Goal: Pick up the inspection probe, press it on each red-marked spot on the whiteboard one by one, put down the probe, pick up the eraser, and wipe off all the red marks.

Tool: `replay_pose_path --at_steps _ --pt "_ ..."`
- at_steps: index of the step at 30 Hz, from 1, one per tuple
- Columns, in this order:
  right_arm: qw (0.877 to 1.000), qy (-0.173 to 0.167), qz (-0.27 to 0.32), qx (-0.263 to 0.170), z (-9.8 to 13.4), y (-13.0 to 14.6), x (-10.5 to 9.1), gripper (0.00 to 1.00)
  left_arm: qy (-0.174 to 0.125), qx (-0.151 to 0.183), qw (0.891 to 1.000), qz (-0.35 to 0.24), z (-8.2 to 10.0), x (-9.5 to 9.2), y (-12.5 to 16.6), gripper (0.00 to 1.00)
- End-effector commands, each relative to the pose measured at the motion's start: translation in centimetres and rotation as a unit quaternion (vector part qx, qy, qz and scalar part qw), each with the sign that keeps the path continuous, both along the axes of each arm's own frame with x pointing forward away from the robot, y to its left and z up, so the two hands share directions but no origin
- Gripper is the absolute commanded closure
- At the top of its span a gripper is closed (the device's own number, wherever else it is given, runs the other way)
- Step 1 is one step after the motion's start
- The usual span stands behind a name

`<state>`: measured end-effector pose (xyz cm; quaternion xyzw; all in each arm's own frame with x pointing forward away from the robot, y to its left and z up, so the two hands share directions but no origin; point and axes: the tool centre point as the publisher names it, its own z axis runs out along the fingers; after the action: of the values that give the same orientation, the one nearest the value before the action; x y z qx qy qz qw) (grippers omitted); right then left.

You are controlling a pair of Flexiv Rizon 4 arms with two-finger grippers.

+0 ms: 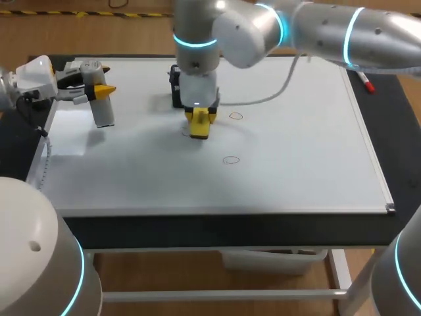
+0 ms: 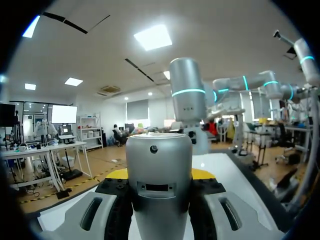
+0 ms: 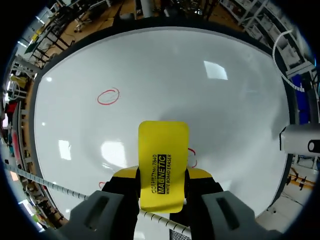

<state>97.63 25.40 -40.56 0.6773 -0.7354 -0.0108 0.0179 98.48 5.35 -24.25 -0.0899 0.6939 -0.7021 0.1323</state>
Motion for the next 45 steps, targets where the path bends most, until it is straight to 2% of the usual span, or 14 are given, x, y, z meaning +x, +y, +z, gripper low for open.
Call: replay_pose_path --at_steps 1,11,18,32,45 --pt "1.0 0.006 0.016 -0.016 -1.0 1.9 0.4 1.0 0.0 0.0 1.0 0.001 0.1 -0.1 0.0 1.0" --pt "0.999 0.008 0.049 -0.002 -1.4 4.9 0.0 1.0 0.0 0.0 1.0 0.001 0.1 -0.1 0.0 1.0" --pt "0.998 0.004 0.058 -0.001 -1.2 5.7 0.1 1.0 0.0 0.0 1.0 0.001 0.1 -0.1 0.0 1.0" --pt "0.998 0.006 0.06 0.005 -2.1 5.7 0.1 1.0 0.0 0.0 1.0 0.001 0.1 -0.1 0.0 1.0" --pt "0.999 0.007 0.042 0.008 -2.6 4.2 0.0 1.0 0.0 0.0 1.0 0.001 0.1 -0.1 0.0 1.0"
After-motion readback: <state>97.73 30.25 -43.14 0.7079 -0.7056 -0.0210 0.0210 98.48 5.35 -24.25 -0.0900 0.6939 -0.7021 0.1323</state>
